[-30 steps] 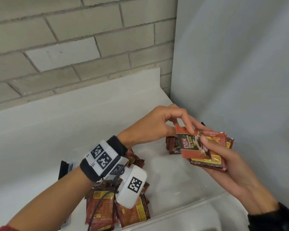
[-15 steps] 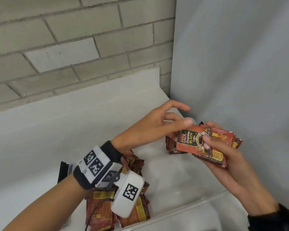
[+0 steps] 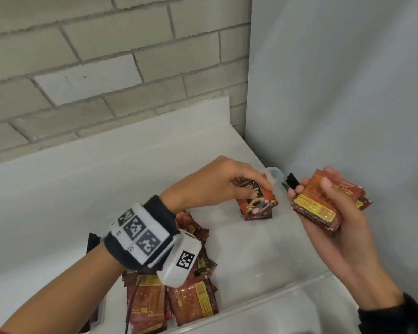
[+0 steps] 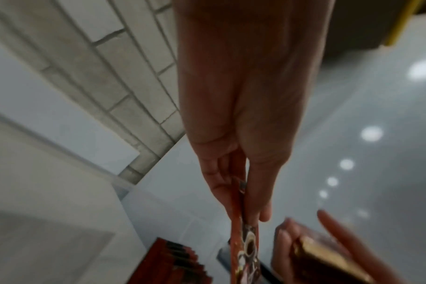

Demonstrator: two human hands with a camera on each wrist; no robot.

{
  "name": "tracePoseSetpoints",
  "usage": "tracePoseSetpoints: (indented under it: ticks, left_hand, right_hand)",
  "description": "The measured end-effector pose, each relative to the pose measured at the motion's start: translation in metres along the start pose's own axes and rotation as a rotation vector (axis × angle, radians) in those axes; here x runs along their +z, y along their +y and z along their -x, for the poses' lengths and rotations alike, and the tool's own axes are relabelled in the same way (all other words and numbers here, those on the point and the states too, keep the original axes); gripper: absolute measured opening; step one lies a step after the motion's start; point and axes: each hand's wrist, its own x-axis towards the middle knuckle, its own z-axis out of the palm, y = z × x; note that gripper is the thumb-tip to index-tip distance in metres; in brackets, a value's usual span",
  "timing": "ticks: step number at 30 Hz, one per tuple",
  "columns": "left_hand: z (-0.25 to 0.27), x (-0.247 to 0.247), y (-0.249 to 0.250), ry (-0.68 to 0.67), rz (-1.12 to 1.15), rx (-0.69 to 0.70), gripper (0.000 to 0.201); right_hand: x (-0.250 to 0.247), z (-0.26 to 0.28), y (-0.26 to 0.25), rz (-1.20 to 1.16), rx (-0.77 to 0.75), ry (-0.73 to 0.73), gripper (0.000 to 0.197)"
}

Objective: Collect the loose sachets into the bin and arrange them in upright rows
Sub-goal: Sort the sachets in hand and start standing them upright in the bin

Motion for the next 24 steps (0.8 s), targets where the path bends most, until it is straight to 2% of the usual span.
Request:
tracePoseSetpoints:
  ticks: [4,8,13,18,24]
  left_hand:
    - [-0.015,0.014,-0.011,-0.102,-0.225,0.057,0.026]
    - [-0.026,0.026,-0.015,-0.135,-0.364,0.103,0.023]
    - [-0.031,0.036,-0.018,-0.141,-0.443,0.117,0.02]
    - [-0.033,0.042,-0.022,-0.153,-0.483,0.151,0.02]
    - [-0.033,0.047,-0.025,-0.12,-0.535,0.197,0.018]
  right_hand:
    - [0.002,0.002,0.0,-0.019,-0.001,-0.011,0.037]
    - [0.006,0.005,-0.001,0.003,-0.006,-0.001,0.028]
    - [0.006,0.004,-0.001,-0.005,0.001,0.004,0.041]
    - [0.005,0.003,-0.001,0.013,-0.003,-0.005,0.044]
    - [0.005,0.003,-0.001,0.008,0.0,-0.005,0.034]
